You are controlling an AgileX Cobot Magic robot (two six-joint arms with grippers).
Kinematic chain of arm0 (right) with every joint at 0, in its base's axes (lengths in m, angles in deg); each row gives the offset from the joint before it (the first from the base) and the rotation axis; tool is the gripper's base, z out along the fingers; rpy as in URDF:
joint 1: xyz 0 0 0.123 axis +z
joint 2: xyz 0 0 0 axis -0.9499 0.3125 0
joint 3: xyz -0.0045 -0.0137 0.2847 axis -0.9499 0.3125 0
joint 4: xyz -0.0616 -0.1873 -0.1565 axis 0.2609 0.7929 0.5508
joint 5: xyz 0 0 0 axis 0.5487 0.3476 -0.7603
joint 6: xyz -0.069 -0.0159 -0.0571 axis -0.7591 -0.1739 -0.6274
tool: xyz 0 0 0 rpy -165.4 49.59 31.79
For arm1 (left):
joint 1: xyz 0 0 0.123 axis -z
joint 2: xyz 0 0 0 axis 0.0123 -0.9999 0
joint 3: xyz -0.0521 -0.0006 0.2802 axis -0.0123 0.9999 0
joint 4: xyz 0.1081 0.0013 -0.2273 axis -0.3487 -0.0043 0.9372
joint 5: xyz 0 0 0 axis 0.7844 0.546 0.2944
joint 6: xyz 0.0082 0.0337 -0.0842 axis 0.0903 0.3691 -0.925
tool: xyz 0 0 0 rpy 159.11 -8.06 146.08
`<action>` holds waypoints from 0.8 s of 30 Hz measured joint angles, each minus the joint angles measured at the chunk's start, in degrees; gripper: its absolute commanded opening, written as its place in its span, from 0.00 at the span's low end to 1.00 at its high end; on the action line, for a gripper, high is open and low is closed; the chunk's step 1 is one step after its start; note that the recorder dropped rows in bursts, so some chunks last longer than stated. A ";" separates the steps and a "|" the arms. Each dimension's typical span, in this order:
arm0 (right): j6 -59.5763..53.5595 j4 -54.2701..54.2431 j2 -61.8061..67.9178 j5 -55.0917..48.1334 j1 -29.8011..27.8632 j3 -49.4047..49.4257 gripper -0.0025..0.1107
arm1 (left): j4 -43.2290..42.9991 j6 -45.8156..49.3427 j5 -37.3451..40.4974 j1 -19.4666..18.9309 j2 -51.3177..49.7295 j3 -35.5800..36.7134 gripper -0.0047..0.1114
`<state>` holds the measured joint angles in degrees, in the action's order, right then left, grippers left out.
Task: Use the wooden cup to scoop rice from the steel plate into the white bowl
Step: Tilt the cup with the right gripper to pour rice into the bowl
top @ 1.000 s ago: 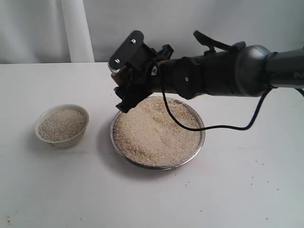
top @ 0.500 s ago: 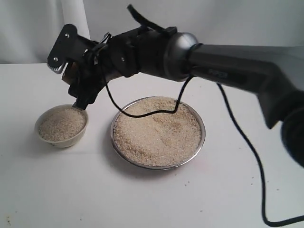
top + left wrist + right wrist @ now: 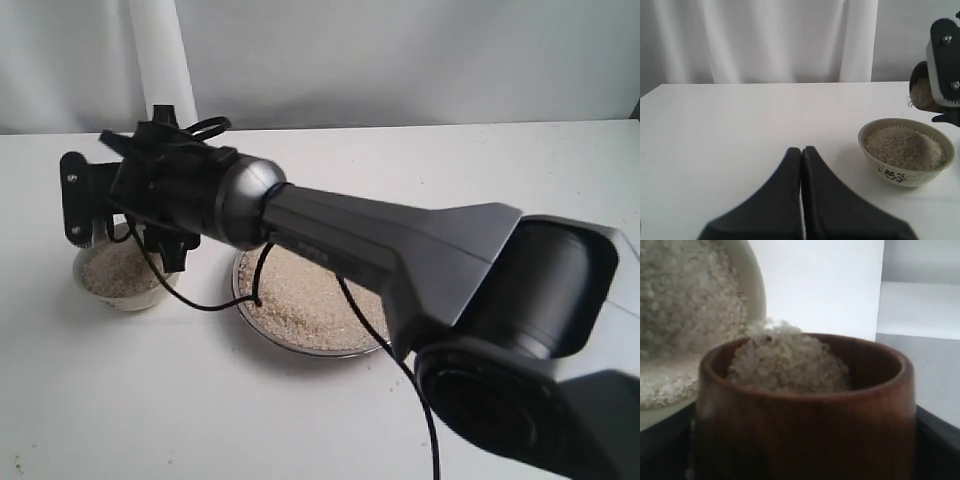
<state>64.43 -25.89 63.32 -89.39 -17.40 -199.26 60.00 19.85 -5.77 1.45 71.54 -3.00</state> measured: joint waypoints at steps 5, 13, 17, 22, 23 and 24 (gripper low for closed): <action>-2.02 5.53 1.72 -2.85 2.23 -0.43 0.02 | 0.00 0.00 0.00 0.00 0.00 0.00 0.04; -6.94 10.44 2.23 -7.02 4.23 -0.43 0.02 | 0.00 0.00 0.00 0.00 0.00 0.00 0.04; -9.48 10.60 2.23 -7.66 4.93 -0.43 0.02 | 0.00 0.00 0.00 0.00 0.00 0.00 0.04; -12.47 10.97 2.23 -8.42 5.53 -0.43 0.02 | 0.00 0.00 0.00 0.00 0.00 0.00 0.04; -12.73 11.39 2.23 -8.53 5.53 -0.43 0.02 | 0.00 0.00 0.00 0.00 0.00 0.00 0.04; -12.89 11.86 2.23 -8.53 5.56 -0.43 0.02 | 0.00 0.00 0.00 0.00 0.00 0.00 0.04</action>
<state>51.54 -14.03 65.55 -97.92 -11.84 -199.69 60.00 19.85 -5.77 1.45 71.54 -3.00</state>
